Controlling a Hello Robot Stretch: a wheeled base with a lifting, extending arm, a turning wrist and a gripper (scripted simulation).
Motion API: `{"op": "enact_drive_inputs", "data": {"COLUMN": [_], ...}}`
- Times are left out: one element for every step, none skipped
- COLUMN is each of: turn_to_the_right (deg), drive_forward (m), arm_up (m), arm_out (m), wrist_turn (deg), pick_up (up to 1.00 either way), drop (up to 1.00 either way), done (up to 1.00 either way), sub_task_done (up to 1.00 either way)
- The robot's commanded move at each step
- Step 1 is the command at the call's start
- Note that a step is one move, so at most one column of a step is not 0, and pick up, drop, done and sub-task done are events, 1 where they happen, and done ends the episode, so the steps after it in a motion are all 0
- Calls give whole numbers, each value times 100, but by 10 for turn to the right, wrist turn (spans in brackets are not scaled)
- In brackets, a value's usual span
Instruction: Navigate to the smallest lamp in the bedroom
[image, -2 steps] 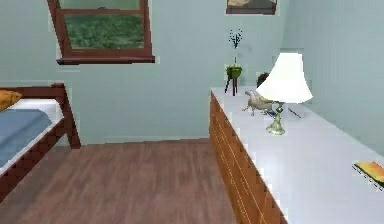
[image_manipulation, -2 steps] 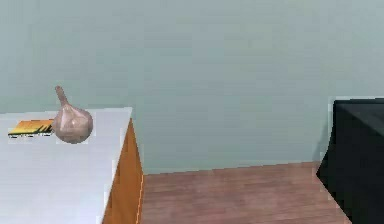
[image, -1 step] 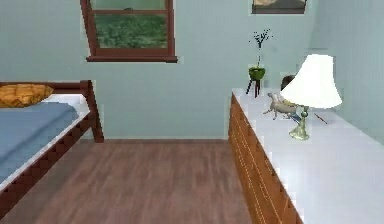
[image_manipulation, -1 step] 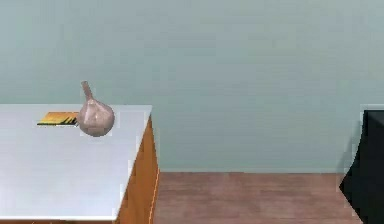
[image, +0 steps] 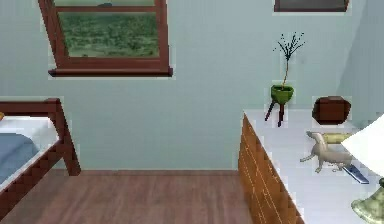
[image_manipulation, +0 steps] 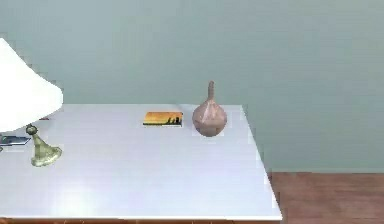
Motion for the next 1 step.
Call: {"op": "enact_drive_inputs", "data": {"turn_to_the_right": [450], "drive_forward": [0], "arm_up": [0], "arm_out": [0], "wrist_turn": [0], "pick_up": [0], "drop": [0], "done": [0], "sub_task_done": [0]}}
